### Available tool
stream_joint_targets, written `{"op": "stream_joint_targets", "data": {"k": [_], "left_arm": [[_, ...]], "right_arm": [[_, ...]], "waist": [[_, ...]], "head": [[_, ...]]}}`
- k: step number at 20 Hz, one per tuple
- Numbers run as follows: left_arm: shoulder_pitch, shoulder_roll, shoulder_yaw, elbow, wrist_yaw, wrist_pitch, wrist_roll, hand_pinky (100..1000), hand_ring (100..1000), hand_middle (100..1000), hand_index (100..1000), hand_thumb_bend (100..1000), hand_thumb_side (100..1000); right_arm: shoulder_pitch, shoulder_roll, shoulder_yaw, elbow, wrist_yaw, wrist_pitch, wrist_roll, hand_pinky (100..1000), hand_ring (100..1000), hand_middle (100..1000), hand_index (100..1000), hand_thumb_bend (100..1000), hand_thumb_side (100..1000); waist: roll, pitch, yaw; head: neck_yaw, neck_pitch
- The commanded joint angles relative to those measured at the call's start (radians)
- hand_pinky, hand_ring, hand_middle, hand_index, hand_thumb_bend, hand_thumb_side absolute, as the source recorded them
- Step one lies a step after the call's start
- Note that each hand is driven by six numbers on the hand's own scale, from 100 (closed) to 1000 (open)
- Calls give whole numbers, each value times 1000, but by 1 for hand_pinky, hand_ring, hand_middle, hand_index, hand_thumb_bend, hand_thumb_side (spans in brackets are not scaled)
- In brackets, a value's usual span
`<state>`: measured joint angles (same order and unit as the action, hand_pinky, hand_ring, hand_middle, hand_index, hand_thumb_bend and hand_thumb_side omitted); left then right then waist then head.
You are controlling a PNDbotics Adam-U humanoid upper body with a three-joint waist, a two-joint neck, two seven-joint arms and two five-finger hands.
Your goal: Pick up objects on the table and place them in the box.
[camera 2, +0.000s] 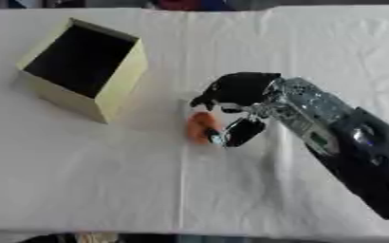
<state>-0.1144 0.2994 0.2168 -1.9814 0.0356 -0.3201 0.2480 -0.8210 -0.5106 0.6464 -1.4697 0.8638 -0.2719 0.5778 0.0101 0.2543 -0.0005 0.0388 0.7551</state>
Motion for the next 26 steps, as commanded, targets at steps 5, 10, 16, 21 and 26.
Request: {"op": "stream_joint_targets", "data": {"k": [5, 10, 16, 21, 26], "left_arm": [[-7, 10, 0, -19, 4, -1, -9, 525, 610, 670, 742, 100, 680], [-6, 9, 0, -19, 4, 0, -13, 525, 610, 670, 742, 100, 681], [-5, 9, 1, -19, 4, 0, -17, 525, 610, 671, 742, 100, 679], [-6, 9, 1, -19, 3, 1, -21, 525, 611, 672, 741, 100, 676], [-5, 8, 2, -19, 3, 3, -23, 526, 611, 673, 741, 100, 673]], "right_arm": [[-7, 2, -18, 26, 31, -10, -8, 940, 883, 650, 940, 100, 733], [-6, -1, -22, 33, 30, 1, -9, 936, 879, 608, 912, 100, 731], [0, 2, -25, 27, 10, 16, -41, 898, 822, 484, 739, 100, 711], [6, 2, -21, 16, -41, 37, -78, 877, 773, 437, 686, 100, 609], [9, 5, -23, 13, -101, 78, -109, 845, 694, 355, 612, 100, 386]], "waist": [[3, -11, 2], [2, -11, 0], [3, -11, 1], [3, -11, 0], [3, -11, 1]], "head": [[-2, 0], [-2, 0], [-2, 1], [-2, 1], [-3, 3]]}}
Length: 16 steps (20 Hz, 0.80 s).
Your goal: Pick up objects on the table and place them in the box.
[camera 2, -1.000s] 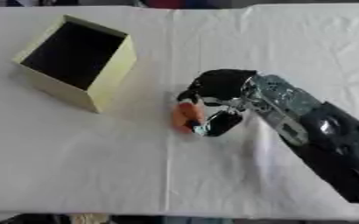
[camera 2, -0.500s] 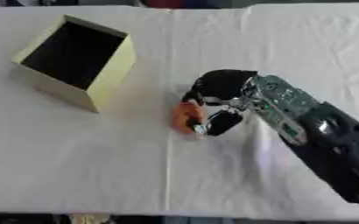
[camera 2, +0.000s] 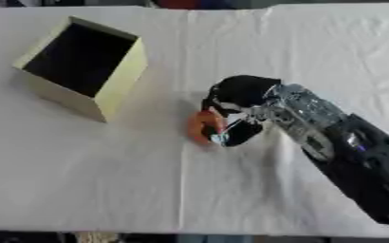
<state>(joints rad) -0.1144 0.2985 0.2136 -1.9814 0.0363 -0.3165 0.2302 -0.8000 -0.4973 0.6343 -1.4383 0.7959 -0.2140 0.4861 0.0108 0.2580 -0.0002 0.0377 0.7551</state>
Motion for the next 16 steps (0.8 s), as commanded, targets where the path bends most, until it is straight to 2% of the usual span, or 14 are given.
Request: {"op": "stream_joint_targets", "data": {"k": [1, 3, 4, 5, 11, 16], "left_arm": [[-5, 9, 6, -19, 2, -1, -6, 526, 611, 673, 742, 100, 671], [-4, 9, 6, -19, 0, 0, -9, 526, 612, 674, 742, 100, 672], [-4, 9, 6, -19, 0, 0, -11, 526, 612, 674, 742, 100, 673], [-4, 9, 6, -19, 0, 1, -12, 526, 612, 674, 741, 100, 673], [-3, 9, 8, -19, 0, 2, -19, 526, 612, 674, 741, 100, 673], [-4, 8, 9, -19, -1, 3, -23, 526, 612, 674, 741, 100, 671]], "right_arm": [[-11, -7, -11, -20, -48, 32, -22, 841, 687, 357, 616, 100, 346], [-11, -6, -11, -24, -81, 54, -22, 836, 676, 361, 624, 100, 254], [-12, -7, -11, -28, -99, 65, -18, 832, 672, 367, 633, 100, 147], [-13, -6, -11, -32, -121, 78, -12, 826, 668, 367, 636, 100, 100], [-24, -5, -28, -72, -233, 174, 9, 791, 625, 340, 615, 100, 109], [-59, 7, -43, -104, -242, 216, 11, 789, 620, 337, 612, 100, 114]], "waist": [[2, -15, 1], [2, -16, 0], [2, -16, 0], [2, -17, -1], [0, -19, -3], [-2, -23, -4]], "head": [[-1, 3], [-1, 3], [-1, 3], [0, 2], [0, 0], [0, 0]]}}
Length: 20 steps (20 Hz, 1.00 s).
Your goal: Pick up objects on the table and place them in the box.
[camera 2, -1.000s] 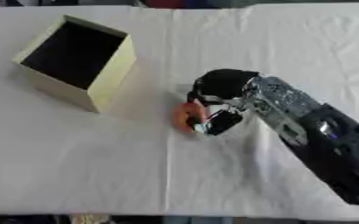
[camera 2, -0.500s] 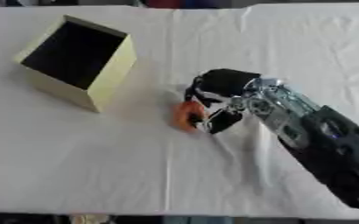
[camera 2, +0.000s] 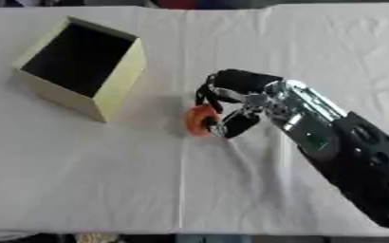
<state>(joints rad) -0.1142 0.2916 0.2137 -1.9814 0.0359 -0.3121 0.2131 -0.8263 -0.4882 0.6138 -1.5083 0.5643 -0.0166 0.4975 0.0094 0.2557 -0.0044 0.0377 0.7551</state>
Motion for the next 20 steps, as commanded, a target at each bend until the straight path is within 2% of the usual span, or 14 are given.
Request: {"op": "stream_joint_targets", "data": {"k": [1, 5, 9, 13, 20], "left_arm": [[-4, 15, 9, -19, -1, -1, -7, 527, 612, 674, 741, 100, 670], [-4, 17, 8, -19, -2, 1, -11, 527, 613, 675, 741, 100, 671], [-5, 16, 7, -19, -2, 2, -15, 527, 613, 676, 741, 100, 670], [-9, 15, 3, -19, 1, 3, -21, 527, 613, 676, 741, 100, 670], [-16, 9, -3, -19, 10, 3, -29, 527, 614, 677, 741, 100, 671]], "right_arm": [[-47, 3, -25, -39, -5, 23, 0, 789, 618, 336, 611, 100, 122], [-109, 29, -34, -49, 16, 39, 6, 796, 621, 337, 610, 100, 100], [-188, 80, -37, -45, 88, 25, 8, 812, 632, 351, 617, 100, 100], [-284, 184, -33, 7, 182, -2, 13, 822, 640, 359, 620, 100, 100], [-418, 398, -77, 206, 369, -40, -54, 832, 647, 364, 624, 100, 100]], "waist": [[-1, -22, 0], [-2, -23, 1], [-2, -25, 5], [-2, -27, 16], [5, -25, 41]], "head": [[0, 0], [-1, 0], [-5, -1], [-16, -8], [-40, -16]]}}
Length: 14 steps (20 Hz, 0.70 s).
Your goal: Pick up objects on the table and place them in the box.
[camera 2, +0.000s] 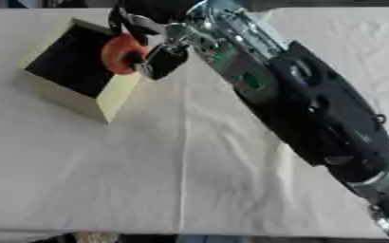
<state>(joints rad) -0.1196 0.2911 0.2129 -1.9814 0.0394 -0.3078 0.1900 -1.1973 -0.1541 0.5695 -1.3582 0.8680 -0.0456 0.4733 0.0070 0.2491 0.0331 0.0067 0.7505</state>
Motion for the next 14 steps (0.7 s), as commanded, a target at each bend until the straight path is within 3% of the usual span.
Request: {"op": "stream_joint_targets", "data": {"k": [1, 9, 14], "left_arm": [[-12, 9, -3, -19, 8, -1, -7, 527, 614, 677, 741, 100, 672], [-20, -2, -9, -19, 20, -1, -19, 526, 614, 679, 741, 100, 673], [-22, -7, -12, -19, 25, 0, -27, 526, 614, 680, 741, 100, 673]], "right_arm": [[-63, 94, -44, 88, 99, -16, -47, 834, 648, 365, 626, 100, 100], [-124, 290, -185, 385, 401, -18, -218, 836, 654, 370, 632, 100, 100], [-107, 355, -246, 480, 526, -12, -303, 836, 655, 372, 633, 100, 100]], "waist": [[9, -17, 6], [18, -6, 28], [23, 2, 35]], "head": [[-12, -12], [-43, -22], [-52, -25]]}}
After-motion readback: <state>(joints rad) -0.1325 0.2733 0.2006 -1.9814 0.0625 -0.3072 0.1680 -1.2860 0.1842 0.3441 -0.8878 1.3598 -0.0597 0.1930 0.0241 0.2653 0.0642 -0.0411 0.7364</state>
